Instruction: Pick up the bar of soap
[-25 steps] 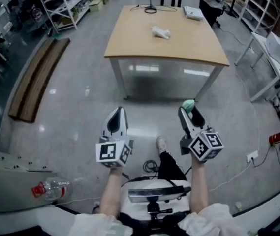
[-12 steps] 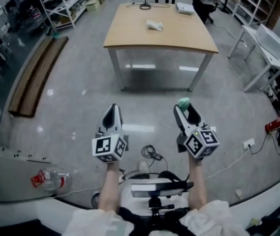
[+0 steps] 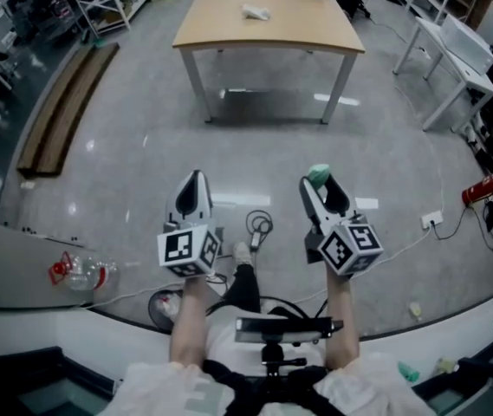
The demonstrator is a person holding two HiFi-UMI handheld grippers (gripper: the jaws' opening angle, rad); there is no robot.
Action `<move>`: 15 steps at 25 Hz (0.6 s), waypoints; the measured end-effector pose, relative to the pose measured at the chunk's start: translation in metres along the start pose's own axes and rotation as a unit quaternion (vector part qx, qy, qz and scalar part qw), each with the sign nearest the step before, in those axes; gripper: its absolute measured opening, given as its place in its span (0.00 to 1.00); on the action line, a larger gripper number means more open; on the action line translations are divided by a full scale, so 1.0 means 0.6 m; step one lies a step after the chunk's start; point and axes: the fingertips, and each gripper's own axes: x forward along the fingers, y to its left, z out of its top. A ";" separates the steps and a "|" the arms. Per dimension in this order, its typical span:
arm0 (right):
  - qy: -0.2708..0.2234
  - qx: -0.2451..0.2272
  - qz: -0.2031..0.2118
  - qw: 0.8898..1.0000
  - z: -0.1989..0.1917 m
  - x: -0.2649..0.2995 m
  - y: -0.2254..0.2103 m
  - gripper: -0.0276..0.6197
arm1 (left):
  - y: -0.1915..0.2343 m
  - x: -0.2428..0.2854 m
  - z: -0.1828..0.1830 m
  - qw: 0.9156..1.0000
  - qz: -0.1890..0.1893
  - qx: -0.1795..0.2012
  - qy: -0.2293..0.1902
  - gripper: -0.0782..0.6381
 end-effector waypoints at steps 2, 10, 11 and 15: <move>0.009 -0.003 -0.002 1.000 -0.008 -0.043 0.008 0.44 | -0.016 -0.047 0.001 1.000 0.005 -0.003 0.002 0.11; -0.002 0.000 -0.001 1.000 -0.013 -0.120 0.070 0.44 | -0.019 -0.135 0.027 1.000 0.001 -0.018 -0.021 0.11; -0.003 -0.003 -0.003 1.000 -0.012 -0.121 0.076 0.44 | -0.020 -0.135 0.027 1.000 -0.004 -0.018 -0.023 0.11; -0.003 -0.018 -0.008 1.000 -0.008 -0.123 0.087 0.44 | -0.026 -0.131 0.024 0.999 -0.011 -0.020 -0.022 0.11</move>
